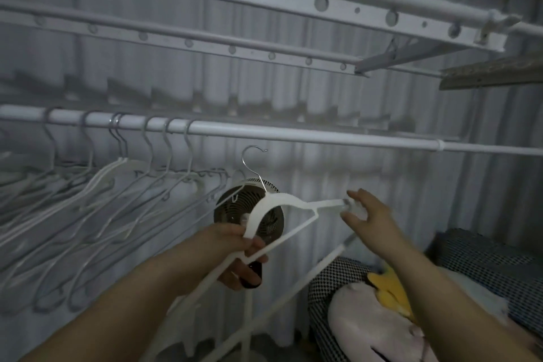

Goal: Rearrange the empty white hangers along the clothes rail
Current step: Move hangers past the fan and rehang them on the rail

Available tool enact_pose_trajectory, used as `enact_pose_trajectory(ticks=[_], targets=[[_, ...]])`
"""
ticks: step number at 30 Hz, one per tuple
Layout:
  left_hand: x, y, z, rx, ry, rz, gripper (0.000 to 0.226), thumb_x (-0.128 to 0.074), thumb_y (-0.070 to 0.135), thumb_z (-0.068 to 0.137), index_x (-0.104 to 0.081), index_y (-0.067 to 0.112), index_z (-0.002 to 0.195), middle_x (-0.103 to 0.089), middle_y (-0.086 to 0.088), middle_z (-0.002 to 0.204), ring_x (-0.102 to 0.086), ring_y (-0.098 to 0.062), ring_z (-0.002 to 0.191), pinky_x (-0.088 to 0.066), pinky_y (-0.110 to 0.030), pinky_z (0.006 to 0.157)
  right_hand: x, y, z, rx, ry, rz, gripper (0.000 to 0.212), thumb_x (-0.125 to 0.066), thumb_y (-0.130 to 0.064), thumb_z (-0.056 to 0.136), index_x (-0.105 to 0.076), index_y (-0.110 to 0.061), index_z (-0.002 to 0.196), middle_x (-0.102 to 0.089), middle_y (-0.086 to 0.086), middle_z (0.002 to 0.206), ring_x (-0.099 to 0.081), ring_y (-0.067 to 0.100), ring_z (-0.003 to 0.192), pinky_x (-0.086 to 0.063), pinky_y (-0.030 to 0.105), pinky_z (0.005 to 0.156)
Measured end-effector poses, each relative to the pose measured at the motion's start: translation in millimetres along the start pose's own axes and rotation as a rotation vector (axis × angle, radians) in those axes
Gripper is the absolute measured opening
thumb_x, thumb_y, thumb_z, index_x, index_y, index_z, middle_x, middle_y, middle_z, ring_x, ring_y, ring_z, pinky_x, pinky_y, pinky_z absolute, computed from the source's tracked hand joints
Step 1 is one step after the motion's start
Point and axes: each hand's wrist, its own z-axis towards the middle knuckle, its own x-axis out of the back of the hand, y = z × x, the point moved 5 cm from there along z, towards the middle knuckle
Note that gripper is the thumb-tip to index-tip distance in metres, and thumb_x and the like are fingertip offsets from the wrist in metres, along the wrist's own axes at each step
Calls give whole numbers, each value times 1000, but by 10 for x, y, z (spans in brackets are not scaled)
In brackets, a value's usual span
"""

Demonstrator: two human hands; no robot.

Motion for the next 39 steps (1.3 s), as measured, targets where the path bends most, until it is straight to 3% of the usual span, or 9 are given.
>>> enact_pose_trajectory(ticks=[4, 9, 16, 21, 26, 28, 31, 35, 39], targets=[[138, 162, 9, -51, 129, 23, 19, -42, 4, 91, -60, 7, 85, -65, -10, 74, -63, -10, 41, -46, -15, 37, -250, -253, 79, -53, -137, 174, 49, -52, -20, 92, -38, -15, 139, -38, 3, 145, -36, 17, 133, -32, 24, 101], [271, 328, 103, -84, 227, -67, 11, -46, 4, 90, -56, 4, 86, -63, -1, 44, -60, -11, 37, -44, -15, 36, -527, -476, 162, -81, -242, 382, 39, -55, -16, 90, -50, -7, 128, -58, 6, 112, -54, 15, 100, -43, 26, 90], [305, 468, 256, -152, 331, -7, 15, -49, 6, 89, -56, 6, 76, -60, -11, 70, -60, -6, 35, -46, -15, 35, -772, -733, 183, -93, -343, 566, 14, -51, -15, 92, -60, -16, 103, -63, 7, 102, -59, 15, 88, -48, 22, 74], [329, 374, 341, -136, 348, 74, 14, -48, 3, 89, -58, 6, 79, -61, -7, 62, -58, -2, 34, -46, -13, 36, -753, -806, 254, -78, -350, 600, 26, -47, -16, 94, -53, -11, 119, -61, 7, 102, -57, 16, 91, -46, 19, 72], [293, 212, 385, -123, 324, 153, 24, -50, 1, 87, -57, 8, 66, -56, -8, 56, -54, -2, 32, -43, -13, 36, -841, -872, 309, -154, -386, 590, 14, -47, -20, 94, -56, -21, 84, -62, 9, 104, -56, 14, 82, -45, 20, 67], [267, 140, 412, -112, 317, 195, 24, -51, 7, 88, -58, 10, 65, -59, -4, 51, -56, -2, 34, -45, -14, 37, -895, -911, 334, -178, -362, 545, 16, -51, -26, 92, -57, -13, 99, -63, 13, 108, -55, 12, 76, -43, 21, 63], [249, 57, 444, -87, 302, 282, 23, -48, 6, 89, -59, 8, 69, -60, -5, 60, -59, -11, 47, -48, -15, 39, -1004, -959, 372, -197, -330, 448, 56, -59, -34, 86, -39, -11, 133, -59, 10, 120, -59, 21, 93, -46, 28, 72], [271, 32, 456, -128, 326, 354, 14, -48, -2, 85, -59, -1, 76, -57, -13, 65, -55, -12, 47, -46, -16, 37, -1096, -1028, 396, -93, -284, 354, 58, -63, -13, 83, -36, -9, 135, -53, -5, 90, -51, 14, 97, -42, 24, 80], [302, 150, 429, -238, 368, 517, 14, -51, 3, 83, -64, -2, 84, -56, -17, 71, -54, -20, 63, -52, -36, 59, -994, -1104, 406, 9, -189, 325, 50, -62, -11, 83, -44, -9, 130, -47, -3, 102, -47, 10, 95, -36, 19, 78]])
